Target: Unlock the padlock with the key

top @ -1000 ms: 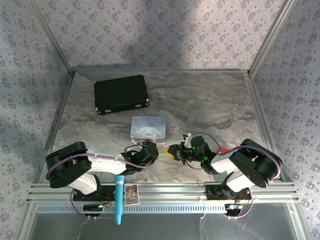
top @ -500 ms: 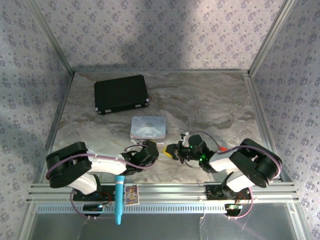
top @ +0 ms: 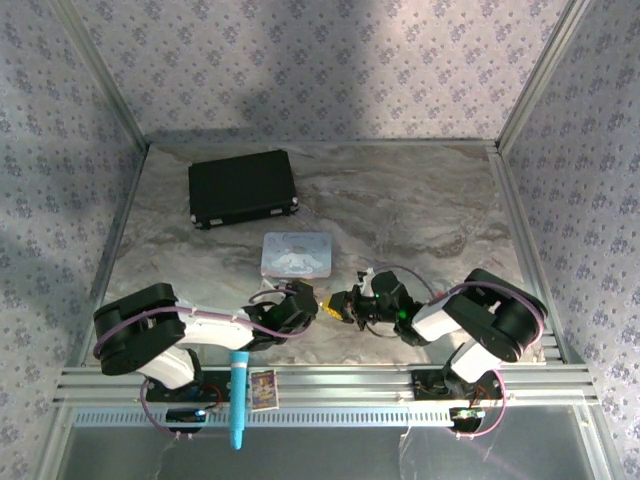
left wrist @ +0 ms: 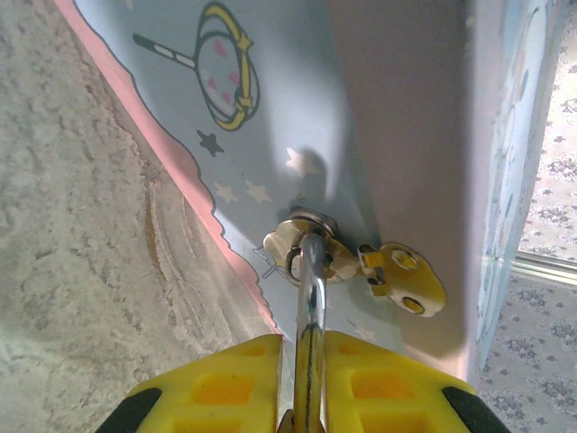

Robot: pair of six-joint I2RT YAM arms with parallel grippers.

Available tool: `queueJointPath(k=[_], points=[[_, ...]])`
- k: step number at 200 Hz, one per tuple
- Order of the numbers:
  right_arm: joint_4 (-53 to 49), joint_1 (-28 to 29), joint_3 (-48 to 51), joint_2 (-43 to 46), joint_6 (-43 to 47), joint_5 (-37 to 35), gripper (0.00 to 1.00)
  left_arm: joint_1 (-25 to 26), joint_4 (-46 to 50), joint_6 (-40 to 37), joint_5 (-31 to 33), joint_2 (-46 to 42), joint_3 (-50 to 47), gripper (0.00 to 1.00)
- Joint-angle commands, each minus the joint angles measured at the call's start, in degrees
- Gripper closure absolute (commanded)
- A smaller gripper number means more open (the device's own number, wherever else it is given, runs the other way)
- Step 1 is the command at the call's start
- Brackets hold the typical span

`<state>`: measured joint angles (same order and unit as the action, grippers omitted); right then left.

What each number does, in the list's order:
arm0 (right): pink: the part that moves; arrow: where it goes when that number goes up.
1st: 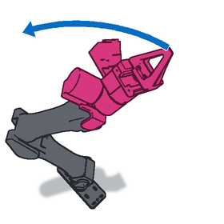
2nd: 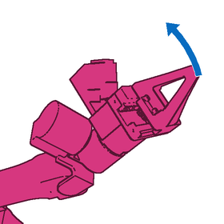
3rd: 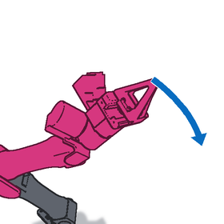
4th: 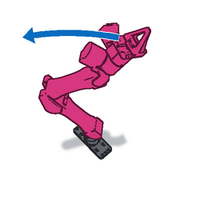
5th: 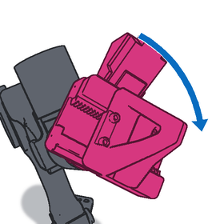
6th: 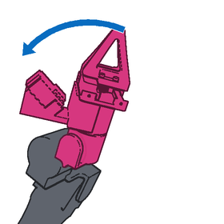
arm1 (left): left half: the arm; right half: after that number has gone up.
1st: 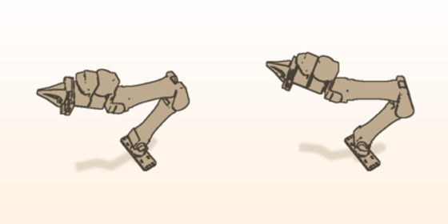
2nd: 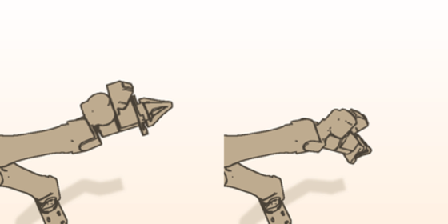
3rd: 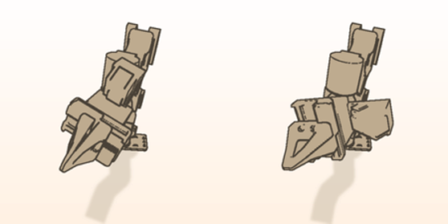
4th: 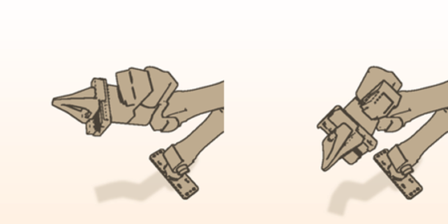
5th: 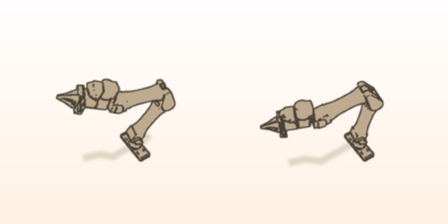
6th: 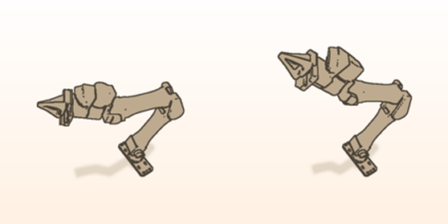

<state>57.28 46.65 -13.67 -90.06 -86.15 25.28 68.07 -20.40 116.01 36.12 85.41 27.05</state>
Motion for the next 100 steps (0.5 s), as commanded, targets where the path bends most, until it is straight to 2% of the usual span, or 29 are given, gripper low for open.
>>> queueJointPath(k=[1, 59, 100], points=[[2.0, 0.2, -0.4, 0.0, -0.6, -1.2, 1.0, 0.6, -0.7, -0.5, 2.4, 0.0, 0.9, 1.0], [0.6, 0.3, 0.8, 2.3, -0.9, -2.0, 1.0, 0.6, 5.7, 1.7, 3.2, -0.6, 2.6, 1.0], [-0.6, 0.3, -0.4, 2.2, -0.4, -1.8, 1.0, 0.9, 4.5, 1.7, 3.4, -0.4, 2.6, 1.0]])
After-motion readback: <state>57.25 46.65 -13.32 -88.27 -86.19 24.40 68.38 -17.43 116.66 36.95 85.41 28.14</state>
